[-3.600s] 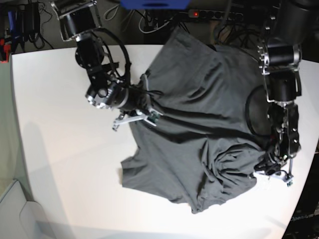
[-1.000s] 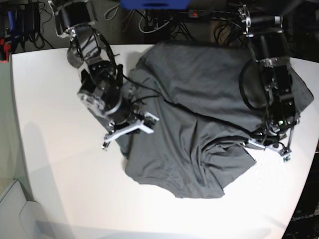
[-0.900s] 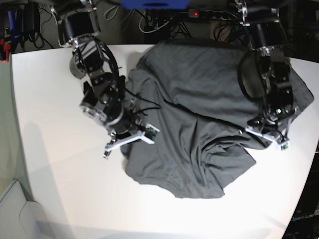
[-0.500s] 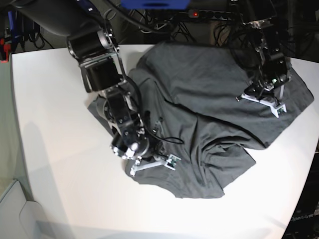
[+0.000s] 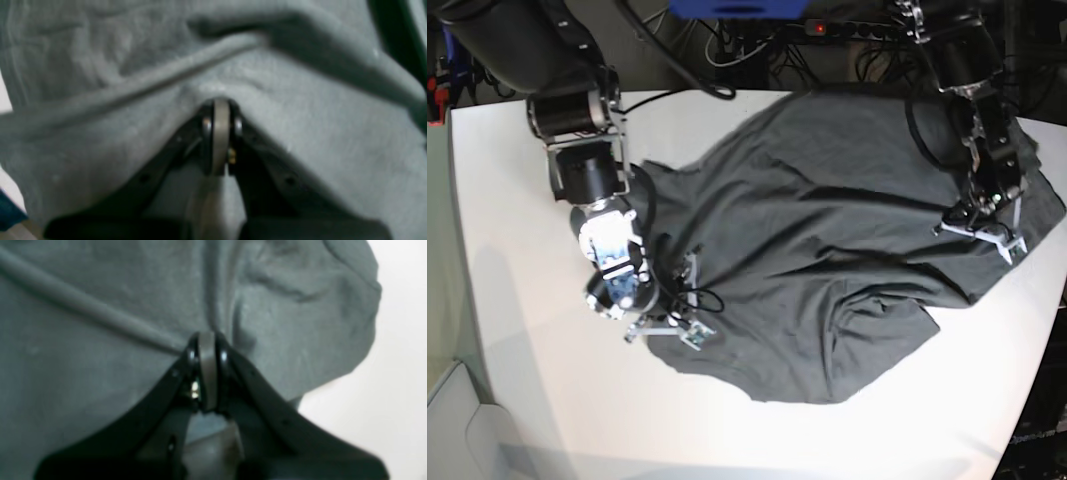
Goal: Layout the t-shirt on the table in an organized manner, then fold the t-shirt properly
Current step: 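Stretch the shirt between both grippers and lay it flat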
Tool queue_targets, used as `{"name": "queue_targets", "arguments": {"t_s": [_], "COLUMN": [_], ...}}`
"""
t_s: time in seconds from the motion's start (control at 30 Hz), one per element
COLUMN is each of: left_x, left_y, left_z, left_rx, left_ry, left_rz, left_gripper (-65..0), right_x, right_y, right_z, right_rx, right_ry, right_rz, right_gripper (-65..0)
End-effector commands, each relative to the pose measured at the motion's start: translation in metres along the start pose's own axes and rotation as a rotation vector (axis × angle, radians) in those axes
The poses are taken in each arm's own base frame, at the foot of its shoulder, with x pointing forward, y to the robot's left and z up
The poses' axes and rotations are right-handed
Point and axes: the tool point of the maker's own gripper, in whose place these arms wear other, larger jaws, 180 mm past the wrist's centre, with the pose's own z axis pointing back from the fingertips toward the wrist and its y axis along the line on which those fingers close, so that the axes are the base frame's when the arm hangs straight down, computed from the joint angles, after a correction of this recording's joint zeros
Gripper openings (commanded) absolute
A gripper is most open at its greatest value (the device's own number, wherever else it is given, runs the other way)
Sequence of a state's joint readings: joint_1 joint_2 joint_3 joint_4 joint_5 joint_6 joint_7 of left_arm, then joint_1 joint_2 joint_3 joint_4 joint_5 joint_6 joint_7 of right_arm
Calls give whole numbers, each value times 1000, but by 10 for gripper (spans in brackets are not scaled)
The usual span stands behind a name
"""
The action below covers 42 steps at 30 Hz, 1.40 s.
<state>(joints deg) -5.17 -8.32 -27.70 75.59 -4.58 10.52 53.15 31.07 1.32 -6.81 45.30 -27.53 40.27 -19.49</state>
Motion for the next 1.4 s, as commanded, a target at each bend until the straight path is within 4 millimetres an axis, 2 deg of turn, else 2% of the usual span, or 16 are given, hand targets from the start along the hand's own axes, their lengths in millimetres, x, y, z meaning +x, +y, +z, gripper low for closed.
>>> {"name": "queue_targets", "arguments": {"t_s": [0.0, 0.07, 0.13, 0.2, 0.3, 0.43, 0.6, 0.67, 0.73, 0.8, 0.87, 1.0, 1.1, 1.17, 1.23, 1.37], "left_x": [4, 22, 40, 59, 78, 106, 134, 142, 152, 157, 156, 130, 111, 101, 92, 70], "left_y": [-5, -15, -33, -53, -89, -136, -173, -177, -179, -177, -160, -123, -109, -107, -110, -132], "left_z": [-2, -6, -10, -12, -16, -18, -18, -16, -11, -7, -10, -23, -19, -9, 6, 30], "left_rx": [-7, -16, -41, -65, -104, -149, -177, -182, -185, -183, -153, -96, -89, -102, -125, -216], "left_ry": [28, 13, -15, -68, -118, -210, -274, -284, -302, -294, -259, -164, -151, -160, -171, -170], "left_rz": [3, -1, -5, -32, -88, -165, -195, -190, -188, -187, -196, -206, -227, -241, -253, -239], "left_gripper": [-649, -649, -649, -649, -649, -649, -649, -649, -649, -649, -649, -649, -649, -649, -649, -649], "right_x": [-15, -39, -68, -89, -122, -154, -174, -175, -168, -162, -159, -159, -154, -142, -127, -99], "right_y": [-24, -42, -51, -63, -68, -60, -32, -20, -5, 1, 10, 20, 19, 10, 1, -18], "right_z": [9, 18, 26, 36, 48, 64, 84, 92, 97, 107, 115, 129, 141, 150, 161, 176], "right_rx": [-51, -85, -106, -132, -151, -174, -200, -210, -218, -241, -251, -268, -300, -343, -388, -463], "right_ry": [58, 100, 169, 216, 276, 371, 434, 445, 439, 446, 463, 493, 493, 461, 421, 353], "right_rz": [6, -26, -53, -77, -101, -82, -38, -19, -8, 0, 11, 29, 37, 43, 58, 77], "right_gripper": [-650, -650, -650, -650, -650, -650, -650, -650, -650, -650, -650, -650, -650, -650, -650, -650]}}
